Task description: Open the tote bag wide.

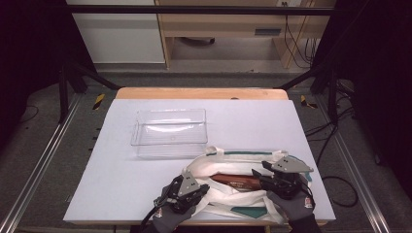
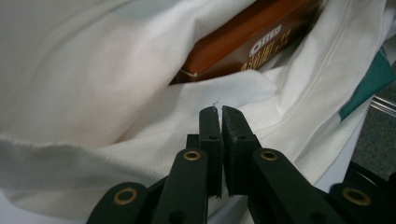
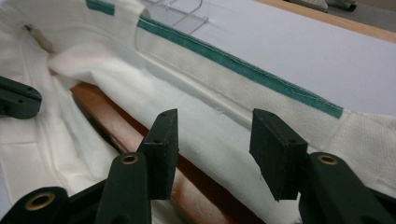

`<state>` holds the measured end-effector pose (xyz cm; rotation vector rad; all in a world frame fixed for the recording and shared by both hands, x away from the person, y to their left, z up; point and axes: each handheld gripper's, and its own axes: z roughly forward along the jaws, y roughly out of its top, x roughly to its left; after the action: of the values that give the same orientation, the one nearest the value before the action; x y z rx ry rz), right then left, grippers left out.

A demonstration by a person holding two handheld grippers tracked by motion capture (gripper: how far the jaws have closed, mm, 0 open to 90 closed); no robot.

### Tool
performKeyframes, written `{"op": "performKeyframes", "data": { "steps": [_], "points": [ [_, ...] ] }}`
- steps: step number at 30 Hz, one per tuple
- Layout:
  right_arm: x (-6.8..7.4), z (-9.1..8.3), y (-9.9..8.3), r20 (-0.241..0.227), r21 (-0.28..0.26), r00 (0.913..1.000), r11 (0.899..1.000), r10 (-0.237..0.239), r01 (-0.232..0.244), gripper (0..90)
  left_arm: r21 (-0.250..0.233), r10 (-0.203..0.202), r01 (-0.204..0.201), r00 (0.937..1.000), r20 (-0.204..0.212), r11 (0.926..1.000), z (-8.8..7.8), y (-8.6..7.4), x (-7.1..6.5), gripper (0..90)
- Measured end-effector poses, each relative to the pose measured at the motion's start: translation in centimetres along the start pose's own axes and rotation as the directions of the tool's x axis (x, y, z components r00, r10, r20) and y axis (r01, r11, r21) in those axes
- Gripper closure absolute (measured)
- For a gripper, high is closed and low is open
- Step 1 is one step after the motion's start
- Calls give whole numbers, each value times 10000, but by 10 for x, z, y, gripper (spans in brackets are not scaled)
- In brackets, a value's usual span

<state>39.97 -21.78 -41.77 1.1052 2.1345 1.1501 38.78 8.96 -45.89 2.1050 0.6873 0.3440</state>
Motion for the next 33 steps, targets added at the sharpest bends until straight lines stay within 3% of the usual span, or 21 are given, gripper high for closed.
{"op": "performKeyframes", "data": {
  "steps": [6,9,10,11,16,21,25,29,33],
  "points": [
    [-2,8,-6,44,266,9998,9995,-198,197,519,75,-147,147,9999,7,9999,5,-8,1,877],
    [-3,11,-9,-111,542,9995,9981,-282,287,628,84,-124,124,9999,-41,9999,7,-9,0,879],
    [-3,11,-9,-111,542,9995,9981,-282,287,628,107,-117,117,9999,-27,9999,7,-10,0,879],
    [-2,12,-10,15,581,9990,9973,-452,450,764,116,-122,123,9999,-22,9999,8,-10,0,880],
    [-3,12,-5,263,595,9987,9973,-445,428,873,193,-153,153,9999,-19,9997,9,-10,-1,881],
    [-6,18,3,717,530,9969,9982,-320,282,883,286,-233,232,9997,40,9993,10,-11,0,884],
    [-13,31,6,1030,815,9946,9967,-95,10,884,354,-250,247,9997,79,9991,11,-12,0,892],
    [-17,40,2,1097,1022,9939,9946,90,-202,882,355,-217,215,9998,31,9991,11,-12,-1,895],
    [-18,40,1,1075,899,9941,9956,161,-258,853,353,-234,233,9997,26,9991,10,-11,-1,893]
  ]
}}
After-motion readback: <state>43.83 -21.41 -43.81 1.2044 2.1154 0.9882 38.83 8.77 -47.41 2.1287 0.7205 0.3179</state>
